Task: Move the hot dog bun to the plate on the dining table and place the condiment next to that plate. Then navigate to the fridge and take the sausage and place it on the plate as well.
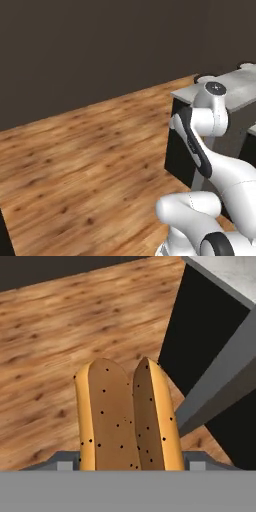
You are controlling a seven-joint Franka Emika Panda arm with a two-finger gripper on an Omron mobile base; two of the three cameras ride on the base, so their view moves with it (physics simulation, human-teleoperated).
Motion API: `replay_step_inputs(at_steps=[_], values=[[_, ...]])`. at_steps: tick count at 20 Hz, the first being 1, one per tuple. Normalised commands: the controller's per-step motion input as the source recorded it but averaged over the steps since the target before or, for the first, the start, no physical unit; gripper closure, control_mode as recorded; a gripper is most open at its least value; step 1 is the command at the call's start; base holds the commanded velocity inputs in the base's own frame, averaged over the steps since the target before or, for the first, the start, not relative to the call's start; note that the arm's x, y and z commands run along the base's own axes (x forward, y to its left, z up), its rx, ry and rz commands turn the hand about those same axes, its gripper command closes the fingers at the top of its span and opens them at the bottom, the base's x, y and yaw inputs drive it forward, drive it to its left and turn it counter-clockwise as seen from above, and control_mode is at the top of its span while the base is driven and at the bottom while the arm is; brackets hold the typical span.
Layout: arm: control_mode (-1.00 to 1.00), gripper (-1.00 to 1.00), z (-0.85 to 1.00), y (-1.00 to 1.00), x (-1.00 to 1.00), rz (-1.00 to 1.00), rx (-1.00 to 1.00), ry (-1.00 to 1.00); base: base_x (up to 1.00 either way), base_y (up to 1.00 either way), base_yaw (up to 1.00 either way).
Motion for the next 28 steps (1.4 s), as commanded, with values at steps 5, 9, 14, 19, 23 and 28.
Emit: replay_step_inputs(at_steps=[5,9,14,19,23,28], values=[[1.00,1.00,0.00,0.00,0.00,0.00,0.00,0.00,0.96,0.85,-0.41],[1.00,1.00,0.00,0.00,0.00,0.00,0.00,0.00,0.92,0.94,-0.45],[1.00,1.00,0.00,0.00,0.00,0.00,0.00,0.00,0.94,1.00,-0.42],[1.00,1.00,0.00,0.00,0.00,0.00,0.00,0.00,0.91,1.00,-0.41],[1.00,1.00,0.00,0.00,0.00,0.00,0.00,0.00,0.90,1.00,-0.42],[1.00,1.00,0.00,0.00,0.00,0.00,0.00,0.00,0.92,0.93,-0.44]])
